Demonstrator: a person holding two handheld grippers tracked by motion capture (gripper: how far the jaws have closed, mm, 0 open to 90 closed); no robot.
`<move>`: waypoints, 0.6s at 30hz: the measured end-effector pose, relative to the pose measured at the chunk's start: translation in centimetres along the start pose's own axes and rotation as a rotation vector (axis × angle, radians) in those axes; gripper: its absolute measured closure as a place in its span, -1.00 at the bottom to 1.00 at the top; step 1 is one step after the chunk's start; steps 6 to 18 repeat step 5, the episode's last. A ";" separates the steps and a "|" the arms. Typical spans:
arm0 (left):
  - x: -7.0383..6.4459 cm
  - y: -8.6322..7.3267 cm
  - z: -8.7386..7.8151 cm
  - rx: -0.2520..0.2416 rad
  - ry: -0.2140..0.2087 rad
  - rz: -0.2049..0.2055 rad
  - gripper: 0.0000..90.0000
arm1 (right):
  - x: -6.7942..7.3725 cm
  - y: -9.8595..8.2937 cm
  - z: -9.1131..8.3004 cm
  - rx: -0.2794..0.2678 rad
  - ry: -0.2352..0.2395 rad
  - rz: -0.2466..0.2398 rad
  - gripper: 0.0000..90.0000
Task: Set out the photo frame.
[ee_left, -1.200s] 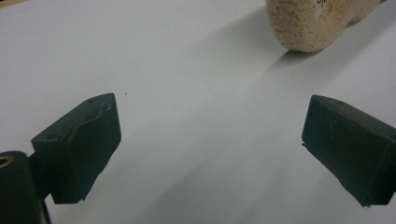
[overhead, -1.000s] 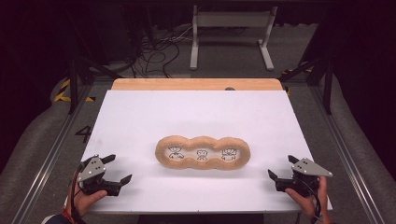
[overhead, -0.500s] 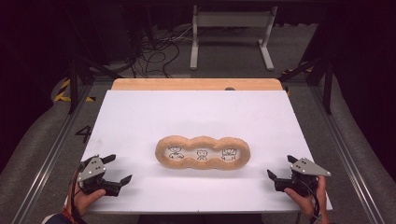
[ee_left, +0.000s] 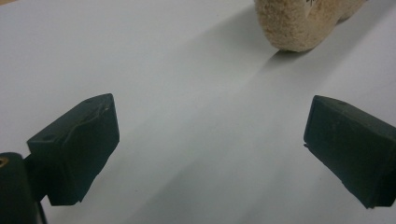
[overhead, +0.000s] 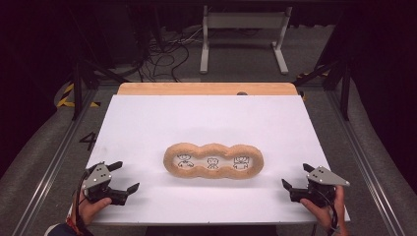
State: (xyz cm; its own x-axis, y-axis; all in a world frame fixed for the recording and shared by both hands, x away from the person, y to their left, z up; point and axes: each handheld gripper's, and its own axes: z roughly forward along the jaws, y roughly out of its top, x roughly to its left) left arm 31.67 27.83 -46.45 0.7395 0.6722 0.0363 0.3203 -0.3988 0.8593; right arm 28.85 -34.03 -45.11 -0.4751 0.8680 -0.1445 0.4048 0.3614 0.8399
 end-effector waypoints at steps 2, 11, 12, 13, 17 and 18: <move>0.0 0.0 0.0 0.001 -0.002 0.001 -0.91 | 0.0 0.0 -0.1 0.000 -0.004 -0.004 -0.81; 0.0 0.0 0.0 -0.002 0.001 -0.010 -0.91 | -0.1 -0.1 -0.2 -0.010 -0.005 0.006 -0.81; 0.0 0.0 0.0 -0.002 0.001 -0.010 -0.91 | -0.1 -0.1 -0.2 -0.010 -0.005 0.006 -0.81; 0.0 0.0 0.0 -0.002 0.001 -0.010 -0.91 | -0.1 -0.1 -0.2 -0.010 -0.005 0.006 -0.81; 0.0 0.0 0.0 -0.002 0.001 -0.010 -0.91 | -0.1 -0.1 -0.2 -0.010 -0.005 0.006 -0.81; 0.0 0.0 0.0 -0.002 0.001 -0.010 -0.91 | -0.1 -0.1 -0.2 -0.010 -0.005 0.006 -0.81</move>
